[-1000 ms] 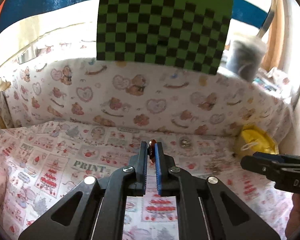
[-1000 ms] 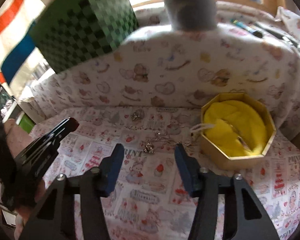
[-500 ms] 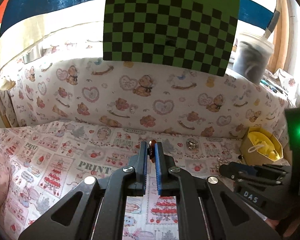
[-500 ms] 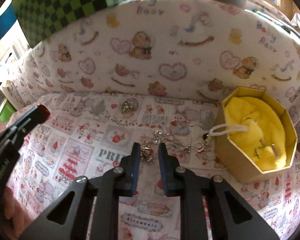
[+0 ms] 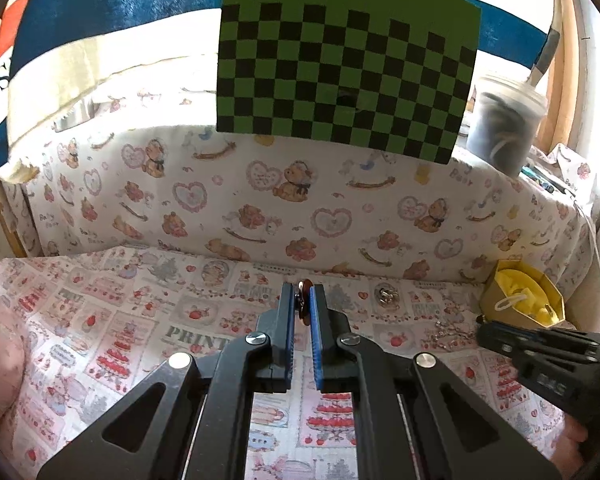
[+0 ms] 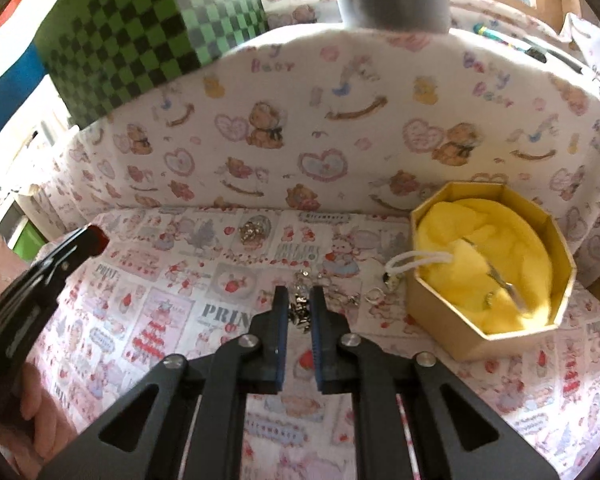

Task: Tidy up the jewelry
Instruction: 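Grasp the silver charm with the right tool while the left tool holds the heart, then carry the heart with the left tool and charm with the right into the gold box, release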

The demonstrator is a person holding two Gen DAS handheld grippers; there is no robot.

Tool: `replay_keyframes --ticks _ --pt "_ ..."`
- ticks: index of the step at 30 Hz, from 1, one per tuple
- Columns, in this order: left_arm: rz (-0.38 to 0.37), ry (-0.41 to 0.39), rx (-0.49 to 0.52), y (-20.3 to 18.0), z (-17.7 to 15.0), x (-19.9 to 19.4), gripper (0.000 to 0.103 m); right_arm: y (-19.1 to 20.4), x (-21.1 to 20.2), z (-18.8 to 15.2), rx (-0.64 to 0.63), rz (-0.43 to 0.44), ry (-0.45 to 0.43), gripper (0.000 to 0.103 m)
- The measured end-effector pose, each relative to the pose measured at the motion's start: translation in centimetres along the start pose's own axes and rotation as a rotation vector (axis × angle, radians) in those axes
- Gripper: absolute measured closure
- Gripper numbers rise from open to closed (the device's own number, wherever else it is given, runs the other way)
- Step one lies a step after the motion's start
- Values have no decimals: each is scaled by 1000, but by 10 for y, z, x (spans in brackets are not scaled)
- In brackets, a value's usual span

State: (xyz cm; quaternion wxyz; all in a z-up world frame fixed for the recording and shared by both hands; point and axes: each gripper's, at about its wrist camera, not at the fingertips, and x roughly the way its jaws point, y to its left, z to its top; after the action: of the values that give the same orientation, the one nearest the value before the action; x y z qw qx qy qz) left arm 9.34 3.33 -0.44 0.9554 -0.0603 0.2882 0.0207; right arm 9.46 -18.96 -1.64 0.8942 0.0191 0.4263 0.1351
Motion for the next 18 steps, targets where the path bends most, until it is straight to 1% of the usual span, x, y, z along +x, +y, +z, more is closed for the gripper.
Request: replay_keyframes --ticks 2,5,7,11,13,16,18 --pt "15 -24 -3 2 3 -6 97 -6 -14 -6 -3 11 -24 94" --pt "7 -54 -8 5 8 -15 97 -14 -30 -9 20 57 -61 94" --pt "9 -80 4 4 9 -22 97 -20 -42 -9 33 89 -102 94" --pt "-3 -111 37 -1 13 -32 97 -30 -57 -10 46 131 -130 94" --pt "9 -138 51 -4 13 -38 97 -34 -58 -11 51 132 -133 94" --pt "-6 -157 63 -8 13 -45 97 -46 -66 -10 75 130 -151 94" --pt "-15 -169 68 -11 11 -48 97 -54 -75 -8 94 128 -179 94"
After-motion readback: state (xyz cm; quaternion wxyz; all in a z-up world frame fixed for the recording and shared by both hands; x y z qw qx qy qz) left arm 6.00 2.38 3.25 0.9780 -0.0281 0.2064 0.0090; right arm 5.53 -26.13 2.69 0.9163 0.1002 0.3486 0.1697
